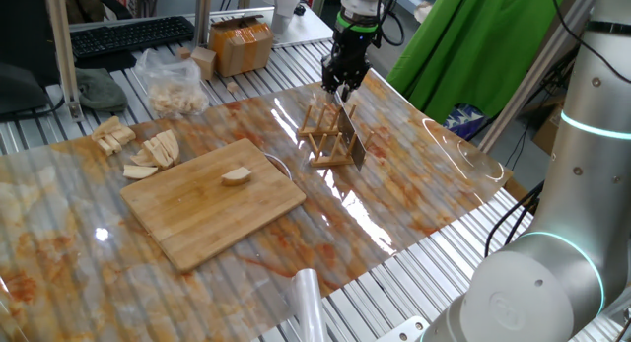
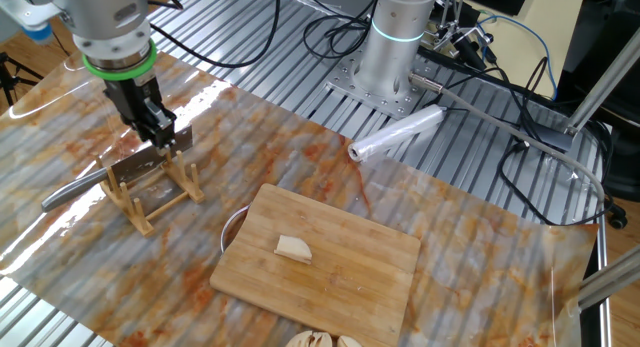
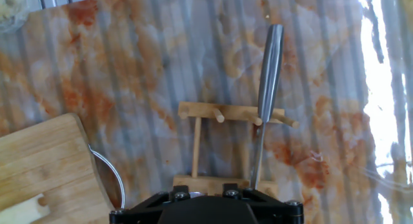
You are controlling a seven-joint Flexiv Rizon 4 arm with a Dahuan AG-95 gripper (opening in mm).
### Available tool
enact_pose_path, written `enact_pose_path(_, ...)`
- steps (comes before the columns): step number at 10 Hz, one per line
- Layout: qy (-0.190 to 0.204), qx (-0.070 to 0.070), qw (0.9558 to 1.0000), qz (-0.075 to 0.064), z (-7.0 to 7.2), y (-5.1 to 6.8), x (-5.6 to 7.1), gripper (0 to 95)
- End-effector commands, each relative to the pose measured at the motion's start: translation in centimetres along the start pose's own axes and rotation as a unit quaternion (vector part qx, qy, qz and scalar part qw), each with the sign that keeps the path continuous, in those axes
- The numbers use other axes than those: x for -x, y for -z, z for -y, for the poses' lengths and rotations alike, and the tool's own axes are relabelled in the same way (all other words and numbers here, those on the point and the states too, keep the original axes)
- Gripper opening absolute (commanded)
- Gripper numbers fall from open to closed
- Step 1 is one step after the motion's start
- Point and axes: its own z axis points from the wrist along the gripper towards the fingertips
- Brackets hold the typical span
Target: Slice the lotus root
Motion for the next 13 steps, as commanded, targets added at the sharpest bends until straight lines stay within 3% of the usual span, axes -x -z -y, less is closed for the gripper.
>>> enact_pose_path(1,-0.012,0.0,0.9999,0.007,0.0,0.0,-0.1,19.0)
enact_pose_path(4,-0.054,-0.002,0.9985,0.007,0.0,0.0,-0.1,19.0)
enact_pose_path(7,-0.071,-0.003,0.9974,0.006,0.0,0.0,-0.1,19.0)
enact_pose_path(8,-0.069,-0.003,0.9976,0.008,0.0,0.0,-0.1,38.0)
enact_pose_path(11,-0.053,0.0,0.9985,0.01,0.0,0.0,-0.1,38.0)
enact_pose_path(13,-0.049,-0.002,0.9987,0.013,1.7,-0.5,0.3,38.0)
